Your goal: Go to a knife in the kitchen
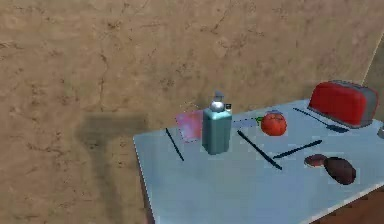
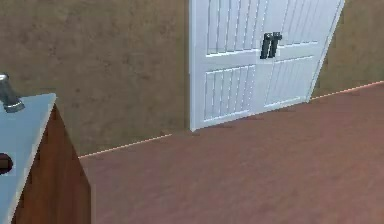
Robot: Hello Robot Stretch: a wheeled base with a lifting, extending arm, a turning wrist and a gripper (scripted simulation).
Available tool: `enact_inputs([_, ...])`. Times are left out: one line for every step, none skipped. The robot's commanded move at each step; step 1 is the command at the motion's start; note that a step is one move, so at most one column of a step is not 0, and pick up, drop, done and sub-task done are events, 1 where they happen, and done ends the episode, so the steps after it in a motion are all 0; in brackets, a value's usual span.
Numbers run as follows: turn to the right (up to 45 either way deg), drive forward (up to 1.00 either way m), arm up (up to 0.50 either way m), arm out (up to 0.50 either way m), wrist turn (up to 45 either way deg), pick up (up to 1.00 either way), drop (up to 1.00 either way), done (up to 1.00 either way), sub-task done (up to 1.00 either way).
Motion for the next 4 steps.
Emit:
enact_inputs([-45.0,0.00,0.00,0.00,0.0,0.00,0.00,0.00,0.00])
enact_inputs([-45.0,0.00,0.00,0.00,0.0,0.00,0.00,0.00,0.00])
enact_inputs([-45.0,0.00,0.00,0.00,0.0,0.00,0.00,0.00,0.00])
enact_inputs([-3.0,0.00,0.00,0.00,0.0,0.00,0.00,0.00,0.00])
